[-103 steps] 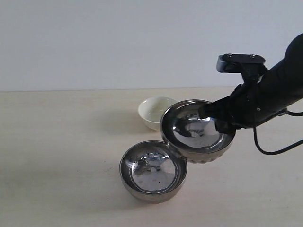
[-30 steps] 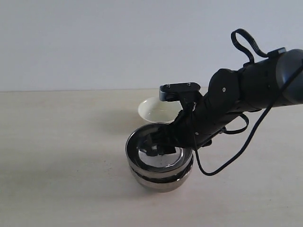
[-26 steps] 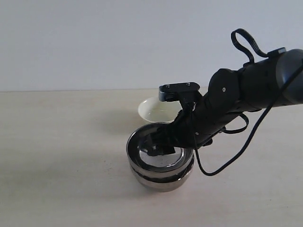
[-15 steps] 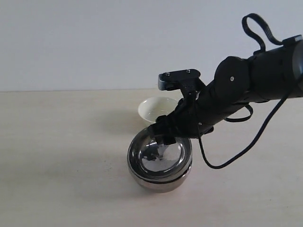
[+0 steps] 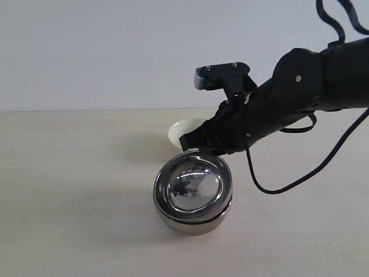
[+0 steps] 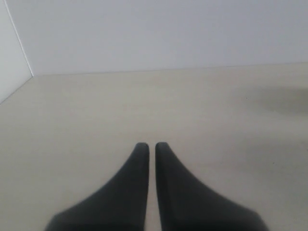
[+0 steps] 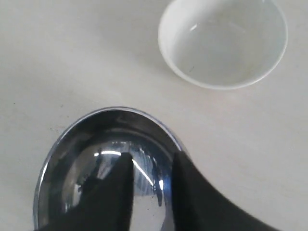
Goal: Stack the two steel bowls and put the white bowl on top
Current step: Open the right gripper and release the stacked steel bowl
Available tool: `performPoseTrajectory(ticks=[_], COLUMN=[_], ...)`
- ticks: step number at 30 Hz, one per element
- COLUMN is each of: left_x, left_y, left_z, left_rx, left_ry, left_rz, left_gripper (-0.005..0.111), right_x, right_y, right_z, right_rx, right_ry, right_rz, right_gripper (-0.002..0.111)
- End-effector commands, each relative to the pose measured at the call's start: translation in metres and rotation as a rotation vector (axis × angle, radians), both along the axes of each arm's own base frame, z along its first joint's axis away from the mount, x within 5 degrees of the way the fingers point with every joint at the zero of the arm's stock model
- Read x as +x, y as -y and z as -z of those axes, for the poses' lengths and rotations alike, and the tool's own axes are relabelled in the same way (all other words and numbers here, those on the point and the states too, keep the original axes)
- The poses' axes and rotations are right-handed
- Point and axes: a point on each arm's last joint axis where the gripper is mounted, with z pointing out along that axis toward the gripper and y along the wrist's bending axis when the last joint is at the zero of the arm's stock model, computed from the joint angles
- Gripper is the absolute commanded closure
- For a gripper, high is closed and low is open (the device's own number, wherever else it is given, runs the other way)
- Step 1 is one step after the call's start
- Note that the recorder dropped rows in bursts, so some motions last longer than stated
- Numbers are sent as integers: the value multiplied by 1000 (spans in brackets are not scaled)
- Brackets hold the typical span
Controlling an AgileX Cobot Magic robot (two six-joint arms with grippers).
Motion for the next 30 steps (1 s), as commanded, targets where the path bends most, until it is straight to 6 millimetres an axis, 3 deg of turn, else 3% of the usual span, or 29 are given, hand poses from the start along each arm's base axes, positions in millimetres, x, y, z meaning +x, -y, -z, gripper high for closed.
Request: performPoseTrajectory(ticks=[1, 21, 30], left_x=[0, 0, 0], left_y=[0, 0, 0], left_z=[1, 1, 1], left_rx=[-14, -14, -14], left_ry=[1, 1, 1], left_rz=[-2, -2, -2], left_gripper=[103, 103, 103], right_x=[-3, 8, 7], right_y=[1, -1, 2], right_z=[-16, 29, 5], right_rx=[7, -113, -93], right_ry=[64, -34, 77], right_rz=[-25, -44, -49], right_gripper=[108, 108, 108])
